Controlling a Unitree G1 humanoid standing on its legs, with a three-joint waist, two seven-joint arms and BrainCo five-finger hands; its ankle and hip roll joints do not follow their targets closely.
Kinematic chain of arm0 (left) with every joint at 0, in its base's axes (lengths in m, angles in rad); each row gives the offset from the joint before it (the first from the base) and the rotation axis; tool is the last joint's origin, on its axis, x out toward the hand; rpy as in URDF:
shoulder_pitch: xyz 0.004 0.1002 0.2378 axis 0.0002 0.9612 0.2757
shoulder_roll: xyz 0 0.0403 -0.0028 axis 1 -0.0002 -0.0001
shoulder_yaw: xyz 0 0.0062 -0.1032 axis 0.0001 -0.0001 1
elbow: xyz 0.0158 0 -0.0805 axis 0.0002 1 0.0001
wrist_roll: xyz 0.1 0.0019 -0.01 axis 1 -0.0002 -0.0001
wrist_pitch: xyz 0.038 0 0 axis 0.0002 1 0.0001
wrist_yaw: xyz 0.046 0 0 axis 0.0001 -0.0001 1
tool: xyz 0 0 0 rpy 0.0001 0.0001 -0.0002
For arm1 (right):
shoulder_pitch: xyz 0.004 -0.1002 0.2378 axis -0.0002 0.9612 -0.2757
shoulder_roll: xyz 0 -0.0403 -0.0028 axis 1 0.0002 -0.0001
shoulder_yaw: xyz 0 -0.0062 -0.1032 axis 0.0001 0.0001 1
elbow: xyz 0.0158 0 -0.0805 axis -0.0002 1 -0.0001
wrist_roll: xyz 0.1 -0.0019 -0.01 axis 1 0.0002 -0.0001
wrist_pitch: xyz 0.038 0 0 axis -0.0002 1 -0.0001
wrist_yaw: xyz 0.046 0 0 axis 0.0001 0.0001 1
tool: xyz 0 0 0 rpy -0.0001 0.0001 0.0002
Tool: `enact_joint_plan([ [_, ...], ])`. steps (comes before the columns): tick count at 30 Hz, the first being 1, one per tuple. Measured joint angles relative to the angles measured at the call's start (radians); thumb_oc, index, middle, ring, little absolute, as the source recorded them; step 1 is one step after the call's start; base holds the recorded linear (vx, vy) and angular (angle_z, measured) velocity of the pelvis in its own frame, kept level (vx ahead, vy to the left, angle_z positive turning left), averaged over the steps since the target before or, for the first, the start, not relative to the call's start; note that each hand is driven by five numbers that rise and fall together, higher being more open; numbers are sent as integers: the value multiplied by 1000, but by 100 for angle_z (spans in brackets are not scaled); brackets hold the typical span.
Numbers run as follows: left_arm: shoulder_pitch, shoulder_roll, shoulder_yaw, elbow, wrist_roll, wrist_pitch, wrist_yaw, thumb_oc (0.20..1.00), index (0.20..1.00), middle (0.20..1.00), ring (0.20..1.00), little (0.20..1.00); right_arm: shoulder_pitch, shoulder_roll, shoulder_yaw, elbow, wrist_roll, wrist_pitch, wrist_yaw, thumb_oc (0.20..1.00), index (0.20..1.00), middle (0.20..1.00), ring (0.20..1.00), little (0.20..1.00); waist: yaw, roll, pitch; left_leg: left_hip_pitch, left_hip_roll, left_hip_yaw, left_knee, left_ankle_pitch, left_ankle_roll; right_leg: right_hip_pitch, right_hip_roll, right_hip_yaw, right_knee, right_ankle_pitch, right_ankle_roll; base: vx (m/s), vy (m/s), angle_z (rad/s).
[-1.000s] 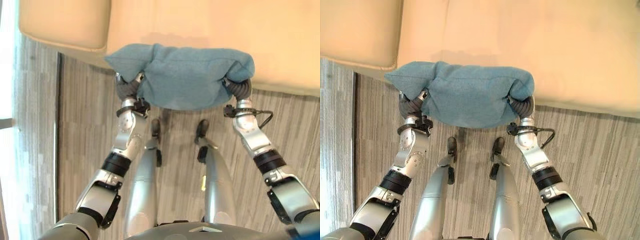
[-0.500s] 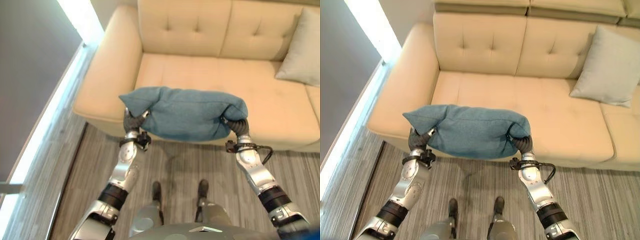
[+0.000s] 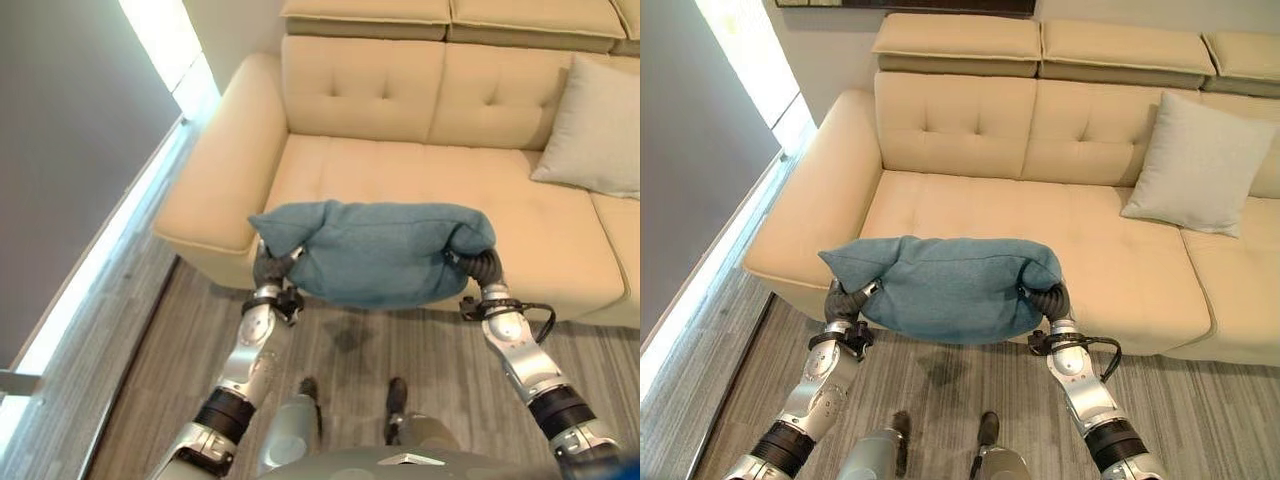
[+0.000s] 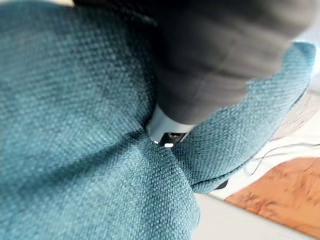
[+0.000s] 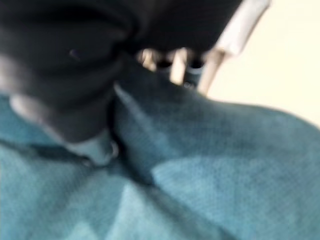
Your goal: Pick up all the scattered cushions and arrange them neatly on the sofa.
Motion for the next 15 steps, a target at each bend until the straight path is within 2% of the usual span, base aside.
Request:
enact_joint_plan([
  [1,9,34,7,8,9,1,1,200,200,200,200,200,1,19,10,0,-2,1,6,200,200,200,200,200,5,-60,-1,-6,-32,12,24,16,-17,47,-15,43,-74,-82,-78,394,133,19],
  [2,1,25,13,17,10,12,6,200,200,200,200,200,-8,15,6,6,-1,1,3,200,200,200,200,200,-5,-48,22,-91,-20,-13,158,-27,-48,75,13,43,-122,-55,-64,329,154,12],
  [4,1,18,13,18,10,23,8,200,200,200,200,200,-9,38,-8,6,0,4,-1,200,200,200,200,200,23,-67,43,-146,-35,-13,82,-21,-53,99,23,70,-200,-19,-62,349,176,-9],
  [5,7,11,15,19,10,26,8,200,200,200,200,200,-8,41,-13,6,0,10,0,200,200,200,200,200,30,-71,45,-148,-37,-12,25,-11,-37,112,25,85,-230,0,-49,251,141,-37],
  [6,21,6,17,19,10,27,8,200,200,200,200,200,-8,42,-14,6,-1,15,4,200,200,200,200,200,45,-65,46,-136,-35,-15,-50,8,-14,140,31,106,-261,13,-46,330,212,-64],
  [7,34,5,13,19,11,28,8,200,200,200,200,200,2,38,-13,2,-1,18,6,200,200,200,200,200,51,-42,48,-115,-33,-15,-102,53,-16,208,42,117,-312,15,-56,438,287,-66],
  [9,37,6,11,19,18,29,7,200,200,200,200,200,7,33,-12,-4,-1,18,12,200,200,200,200,200,43,-27,35,-109,-33,-13,-84,52,-7,237,40,142,-319,-6,-47,269,187,-56],
  [10,37,5,12,19,22,29,7,200,200,200,200,200,7,31,-11,-8,-1,18,14,200,200,200,200,200,46,-21,30,-102,-30,-7,-79,72,-3,242,38,160,-312,-17,-31,206,148,-62],
  [11,38,2,12,18,24,29,6,200,200,200,200,200,10,31,-10,-13,-1,18,16,200,200,200,200,200,45,-28,24,-97,-35,11,-81,111,8,242,25,175,-303,-28,-11,377,312,-68],
  [12,38,25,16,18,24,32,6,200,200,200,200,200,13,35,3,-31,-2,22,28,200,200,200,200,200,32,-69,6,-90,-81,49,-64,112,38,242,-34,184,-288,-34,25,330,312,-54],
  [14,36,31,34,18,25,40,6,200,200,200,200,200,14,42,4,-56,-6,22,40,200,200,200,200,200,26,-71,5,-32,-108,75,-91,119,109,213,-70,179,-166,-26,53,183,242,-41],
  [15,35,31,38,16,25,40,6,200,200,200,200,200,13,52,0,-67,-8,22,41,200,200,200,200,200,28,-70,5,0,-114,90,-107,126,132,174,-90,167,-63,-15,82,169,290,-27],
])
